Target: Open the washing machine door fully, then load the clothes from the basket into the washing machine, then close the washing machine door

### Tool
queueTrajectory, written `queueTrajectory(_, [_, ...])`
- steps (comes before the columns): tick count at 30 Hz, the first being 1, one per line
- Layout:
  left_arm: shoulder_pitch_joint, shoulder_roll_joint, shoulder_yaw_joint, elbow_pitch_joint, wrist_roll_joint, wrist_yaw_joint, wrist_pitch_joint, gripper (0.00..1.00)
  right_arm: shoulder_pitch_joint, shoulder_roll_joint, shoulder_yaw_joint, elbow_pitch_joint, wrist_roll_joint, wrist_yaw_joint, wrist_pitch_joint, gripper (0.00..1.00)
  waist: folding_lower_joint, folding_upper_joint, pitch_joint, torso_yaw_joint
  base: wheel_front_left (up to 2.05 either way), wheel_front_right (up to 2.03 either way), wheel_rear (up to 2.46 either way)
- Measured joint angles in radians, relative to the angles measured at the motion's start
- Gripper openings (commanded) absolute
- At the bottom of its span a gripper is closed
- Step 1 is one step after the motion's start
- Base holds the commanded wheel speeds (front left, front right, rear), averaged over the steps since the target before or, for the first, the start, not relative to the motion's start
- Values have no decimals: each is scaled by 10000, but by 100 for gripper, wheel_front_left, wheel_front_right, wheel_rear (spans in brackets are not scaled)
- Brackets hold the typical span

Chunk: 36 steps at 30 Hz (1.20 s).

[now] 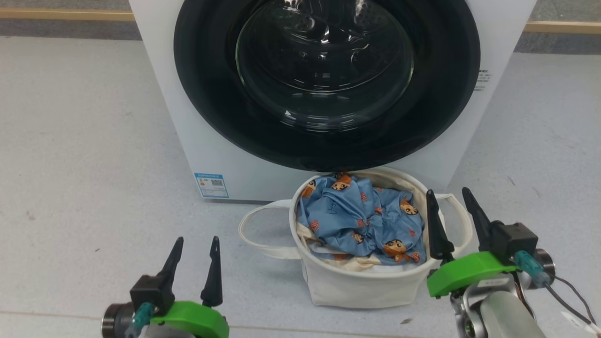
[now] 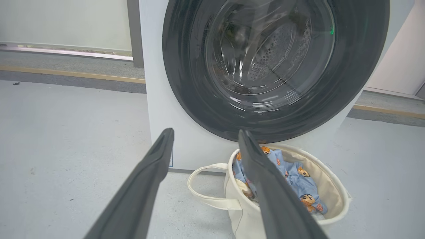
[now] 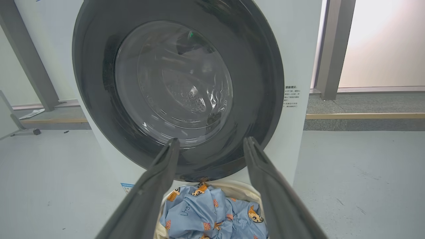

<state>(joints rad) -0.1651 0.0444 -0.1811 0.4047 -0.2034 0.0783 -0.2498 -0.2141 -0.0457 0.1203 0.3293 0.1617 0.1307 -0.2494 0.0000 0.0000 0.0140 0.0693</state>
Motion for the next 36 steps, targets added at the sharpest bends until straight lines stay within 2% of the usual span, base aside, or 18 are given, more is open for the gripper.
queueTrajectory(10, [-2, 0, 4, 121, -410, -79, 0, 100, 2, 0, 0, 27, 90, 0, 0, 100, 0, 0, 11, 12, 0, 0, 0])
queueTrajectory(19, [-7, 0, -63, 134, 40, -86, 0, 100, 1, 0, -19, 23, 159, 0, 0, 100, 0, 0, -30, 1, 35, 16, -51])
queueTrajectory(36, [-8, 6, -71, 207, 165, -176, 0, 100, -3, 0, -35, 50, 161, 0, 0, 100, 0, 0, -23, 41, 102, 112, -214])
